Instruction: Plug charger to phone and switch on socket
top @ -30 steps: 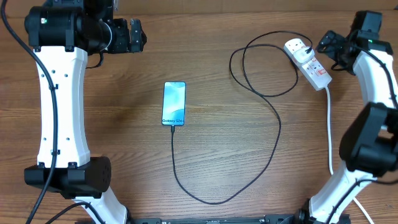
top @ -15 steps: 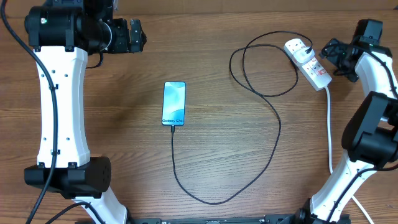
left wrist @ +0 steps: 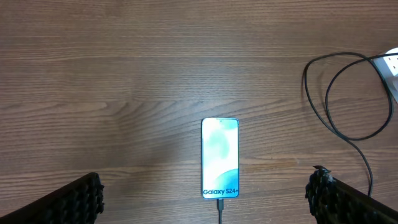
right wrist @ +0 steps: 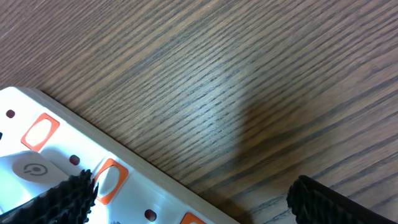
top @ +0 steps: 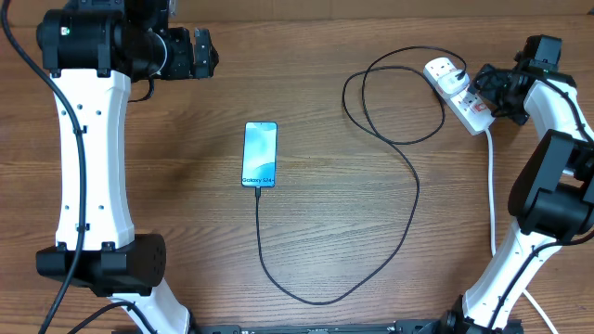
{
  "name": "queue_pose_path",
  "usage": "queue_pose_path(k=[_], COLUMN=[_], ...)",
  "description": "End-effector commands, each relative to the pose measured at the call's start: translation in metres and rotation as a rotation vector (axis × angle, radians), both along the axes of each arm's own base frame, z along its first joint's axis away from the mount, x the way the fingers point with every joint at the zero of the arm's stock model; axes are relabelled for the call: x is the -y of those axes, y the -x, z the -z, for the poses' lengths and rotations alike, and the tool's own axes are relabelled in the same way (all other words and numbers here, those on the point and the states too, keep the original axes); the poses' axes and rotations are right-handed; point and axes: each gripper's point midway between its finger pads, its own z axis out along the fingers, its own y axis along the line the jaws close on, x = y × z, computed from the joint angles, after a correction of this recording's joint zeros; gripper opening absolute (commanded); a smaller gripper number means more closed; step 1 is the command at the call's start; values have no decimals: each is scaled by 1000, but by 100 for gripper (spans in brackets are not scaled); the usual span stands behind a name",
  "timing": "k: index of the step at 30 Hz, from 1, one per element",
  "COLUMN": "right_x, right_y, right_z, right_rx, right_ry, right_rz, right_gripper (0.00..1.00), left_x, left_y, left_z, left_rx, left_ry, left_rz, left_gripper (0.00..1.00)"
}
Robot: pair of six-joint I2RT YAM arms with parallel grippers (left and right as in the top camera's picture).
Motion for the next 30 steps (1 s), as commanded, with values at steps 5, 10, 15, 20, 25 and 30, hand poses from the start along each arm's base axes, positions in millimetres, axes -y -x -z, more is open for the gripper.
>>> queue_pose_path(k=[5,10,15,20,25,30], right_x=[-5,-11,-4,-6,-16,-25], right_y=[-7,-10,-12,-12,-12,-7], right_z=[12,13,12,13,15,20], right_rx=[-11,-11,-4,-1,-7,-34], right_ry=[10,25,44,35,16,13], right_rz=[-41,-79,-30,-35,-86,-111], right_gripper=[100,100,100,100,100,100], left_x=[-3,-3,-3,-3,-3,-3], left_y=[0,0,0,0,0,0], left_z=[-7,-7,-7,-7,-7,-7], left_rx=[20,20,20,20,20,21], left_ry=[-2,-2,-2,-2,-2,-2], left_rz=[-12,-13,-12,-13,-13,-13], left_gripper=[100,100,100,100,100,100])
